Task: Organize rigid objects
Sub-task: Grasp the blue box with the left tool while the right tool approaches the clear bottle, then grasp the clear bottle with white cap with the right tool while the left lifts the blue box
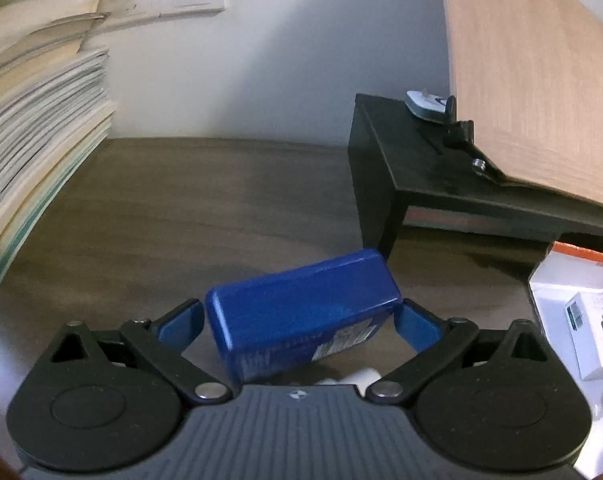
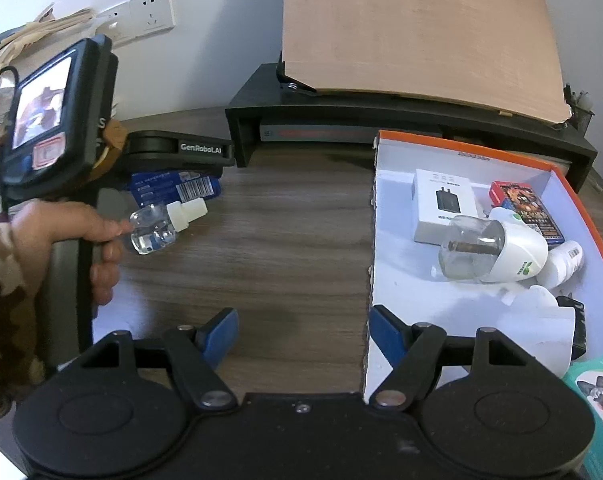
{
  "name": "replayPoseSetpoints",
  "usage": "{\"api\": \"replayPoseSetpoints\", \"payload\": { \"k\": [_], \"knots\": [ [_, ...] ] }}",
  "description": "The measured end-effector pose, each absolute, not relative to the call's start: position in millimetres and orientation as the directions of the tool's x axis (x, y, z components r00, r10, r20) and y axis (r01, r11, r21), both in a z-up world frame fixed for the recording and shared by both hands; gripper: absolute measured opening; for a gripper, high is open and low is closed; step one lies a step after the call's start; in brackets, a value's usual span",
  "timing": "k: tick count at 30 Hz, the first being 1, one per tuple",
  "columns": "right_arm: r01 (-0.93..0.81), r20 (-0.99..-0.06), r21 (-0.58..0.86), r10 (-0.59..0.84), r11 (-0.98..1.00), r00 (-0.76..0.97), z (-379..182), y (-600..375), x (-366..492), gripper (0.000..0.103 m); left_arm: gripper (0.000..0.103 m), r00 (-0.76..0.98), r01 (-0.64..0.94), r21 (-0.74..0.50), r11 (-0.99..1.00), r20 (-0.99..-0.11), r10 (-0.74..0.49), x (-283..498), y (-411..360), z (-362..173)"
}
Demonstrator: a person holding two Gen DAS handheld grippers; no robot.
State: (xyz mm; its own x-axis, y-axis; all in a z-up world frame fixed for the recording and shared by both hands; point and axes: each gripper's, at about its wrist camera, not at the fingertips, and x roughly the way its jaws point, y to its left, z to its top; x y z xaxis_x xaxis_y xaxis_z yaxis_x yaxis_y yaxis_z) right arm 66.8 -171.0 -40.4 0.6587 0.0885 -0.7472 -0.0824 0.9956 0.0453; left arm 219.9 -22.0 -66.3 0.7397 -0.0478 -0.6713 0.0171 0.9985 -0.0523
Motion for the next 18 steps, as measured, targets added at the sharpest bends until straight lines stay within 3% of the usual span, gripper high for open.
{"api": "replayPoseSetpoints", "payload": {
  "k": [7, 18],
  "knots": [
    [-0.142, -0.746, 0.064, 0.142, 0.988, 0.651, -44, -157, 82, 0.086, 0.095, 0.763, 0.031, -0.084, 0.996, -0.642, -0.078, 218, 11, -61],
    [-0.405, -0.721, 0.090, 0.340, 0.910, 0.604, -56, -95, 140, 0.089, 0.095, 0.791, -0.054, -0.108, 0.993, -0.611, -0.023, 176, 91, -22]
  ]
}}
